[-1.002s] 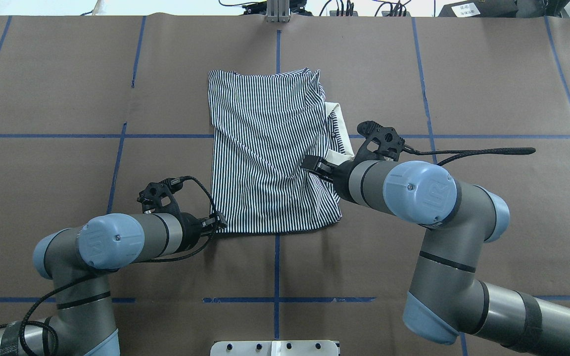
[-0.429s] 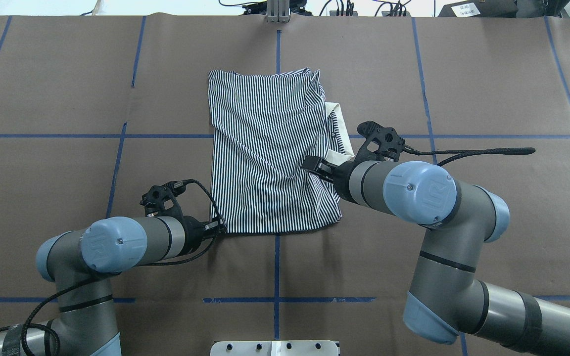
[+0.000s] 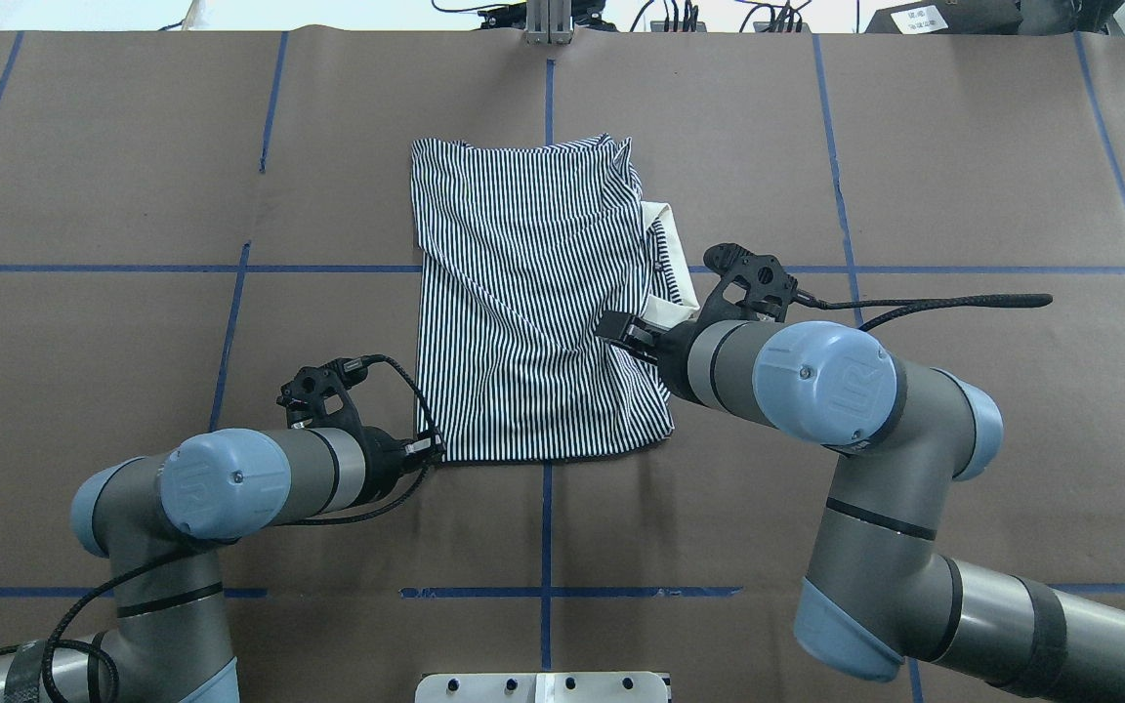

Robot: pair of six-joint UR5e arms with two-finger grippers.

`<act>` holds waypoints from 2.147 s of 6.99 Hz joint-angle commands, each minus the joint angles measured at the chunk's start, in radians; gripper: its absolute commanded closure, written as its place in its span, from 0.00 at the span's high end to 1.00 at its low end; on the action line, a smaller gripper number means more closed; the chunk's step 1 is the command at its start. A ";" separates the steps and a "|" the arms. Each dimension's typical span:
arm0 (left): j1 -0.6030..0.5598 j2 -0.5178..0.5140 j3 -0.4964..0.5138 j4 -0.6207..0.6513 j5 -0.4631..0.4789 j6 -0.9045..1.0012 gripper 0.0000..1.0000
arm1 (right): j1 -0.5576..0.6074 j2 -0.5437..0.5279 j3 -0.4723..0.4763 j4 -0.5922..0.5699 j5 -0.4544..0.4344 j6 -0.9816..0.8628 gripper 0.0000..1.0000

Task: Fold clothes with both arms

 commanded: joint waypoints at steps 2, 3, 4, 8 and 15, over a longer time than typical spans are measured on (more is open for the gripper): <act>0.000 -0.005 -0.010 0.000 -0.006 0.001 0.00 | -0.048 0.024 -0.052 -0.121 -0.022 0.047 0.85; 0.000 -0.006 -0.010 0.000 -0.006 0.001 0.00 | -0.048 0.056 -0.115 -0.126 -0.020 0.044 0.83; 0.000 -0.005 -0.012 0.000 -0.006 0.001 0.00 | -0.048 0.093 -0.169 -0.150 -0.017 0.040 0.81; 0.000 -0.005 -0.010 -0.002 -0.008 0.002 0.00 | -0.053 0.099 -0.174 -0.184 -0.006 0.038 0.80; 0.000 -0.006 -0.012 -0.005 -0.006 0.001 0.00 | -0.057 0.099 -0.158 -0.183 -0.008 0.046 0.00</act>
